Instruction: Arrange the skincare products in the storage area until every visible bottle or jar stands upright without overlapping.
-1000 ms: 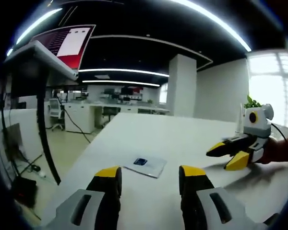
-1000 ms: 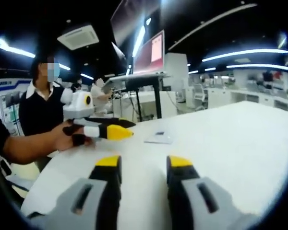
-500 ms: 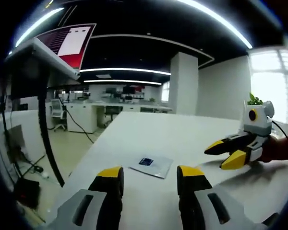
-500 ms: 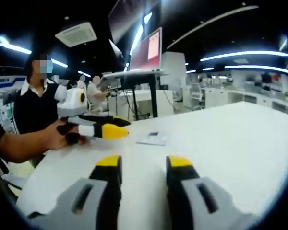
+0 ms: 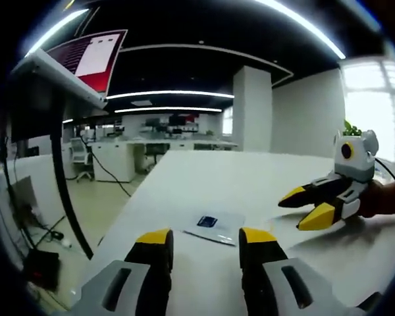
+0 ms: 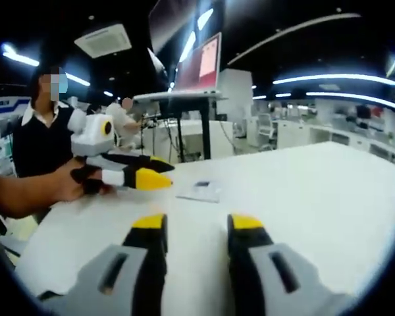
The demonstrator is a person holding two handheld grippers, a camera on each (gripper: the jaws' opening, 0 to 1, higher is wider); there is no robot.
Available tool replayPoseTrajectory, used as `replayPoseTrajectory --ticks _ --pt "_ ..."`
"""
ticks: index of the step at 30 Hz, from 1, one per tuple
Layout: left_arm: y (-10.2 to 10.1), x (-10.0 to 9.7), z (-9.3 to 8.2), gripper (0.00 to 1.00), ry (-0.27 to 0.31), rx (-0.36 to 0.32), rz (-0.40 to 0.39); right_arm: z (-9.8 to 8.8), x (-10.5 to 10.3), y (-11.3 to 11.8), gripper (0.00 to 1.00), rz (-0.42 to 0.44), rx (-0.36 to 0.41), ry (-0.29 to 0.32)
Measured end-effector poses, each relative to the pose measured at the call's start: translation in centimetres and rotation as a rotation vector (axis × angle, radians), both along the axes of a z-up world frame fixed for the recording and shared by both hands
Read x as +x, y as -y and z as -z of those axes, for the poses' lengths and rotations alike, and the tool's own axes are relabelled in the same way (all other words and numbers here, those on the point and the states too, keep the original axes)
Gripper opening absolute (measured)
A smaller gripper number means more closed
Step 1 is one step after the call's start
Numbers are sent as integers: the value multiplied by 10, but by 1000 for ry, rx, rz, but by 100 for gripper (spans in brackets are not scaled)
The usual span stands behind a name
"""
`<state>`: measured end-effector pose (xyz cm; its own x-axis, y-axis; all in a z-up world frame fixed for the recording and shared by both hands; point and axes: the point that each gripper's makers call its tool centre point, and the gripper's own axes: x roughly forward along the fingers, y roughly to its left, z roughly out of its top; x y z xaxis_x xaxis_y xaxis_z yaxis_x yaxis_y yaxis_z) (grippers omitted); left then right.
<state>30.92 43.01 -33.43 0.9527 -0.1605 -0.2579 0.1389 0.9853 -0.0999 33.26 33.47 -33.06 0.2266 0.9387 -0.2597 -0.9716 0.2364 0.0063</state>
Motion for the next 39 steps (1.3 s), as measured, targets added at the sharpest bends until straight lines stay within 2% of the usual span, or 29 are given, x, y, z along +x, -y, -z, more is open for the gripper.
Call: replayPoseTrajectory --ticks 28,36,39 --pt "-9 7 1 30 -3 12 -15 3 15 -38 36 -23 -11 12" --pt "-14 13 -7 27 36 -5 -33 2 17 -44 34 -24 -15 13" --pt "-12 14 -4 27 21 6 -25 2 20 -50 34 -18 -21 3"
